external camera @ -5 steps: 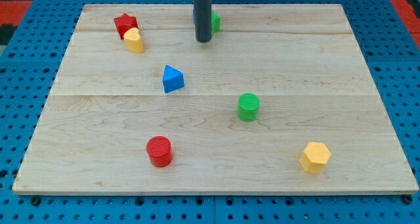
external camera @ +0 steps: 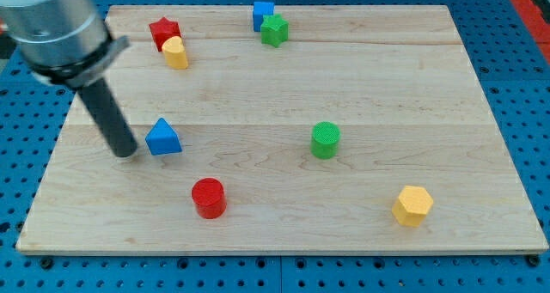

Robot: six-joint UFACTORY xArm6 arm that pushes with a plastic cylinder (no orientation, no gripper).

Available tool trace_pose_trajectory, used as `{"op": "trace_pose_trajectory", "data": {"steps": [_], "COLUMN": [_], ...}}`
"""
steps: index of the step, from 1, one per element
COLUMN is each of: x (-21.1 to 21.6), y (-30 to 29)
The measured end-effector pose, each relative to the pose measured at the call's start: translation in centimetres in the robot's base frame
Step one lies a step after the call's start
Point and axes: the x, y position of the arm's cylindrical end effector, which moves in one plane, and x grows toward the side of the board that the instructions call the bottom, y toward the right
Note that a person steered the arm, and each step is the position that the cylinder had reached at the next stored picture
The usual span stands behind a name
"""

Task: Move the blue triangle left to the green circle

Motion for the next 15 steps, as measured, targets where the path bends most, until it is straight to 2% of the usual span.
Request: {"op": "trace_pose_trajectory", "data": {"steps": [1,2,3,4,6,7,8,9,10,12,13,14,15], "x": [-5.6,-4.7,-4.8,-1.1,-0.5,3.2,2.5,-1.5,-3.2,-10.8,-9.4,-8.1,-10.8], "y": [3.2,4.1,-8.4,-9.2,9.5,10.4,15.6,8.4,4.7,12.0,16.4,23.3,20.5]}}
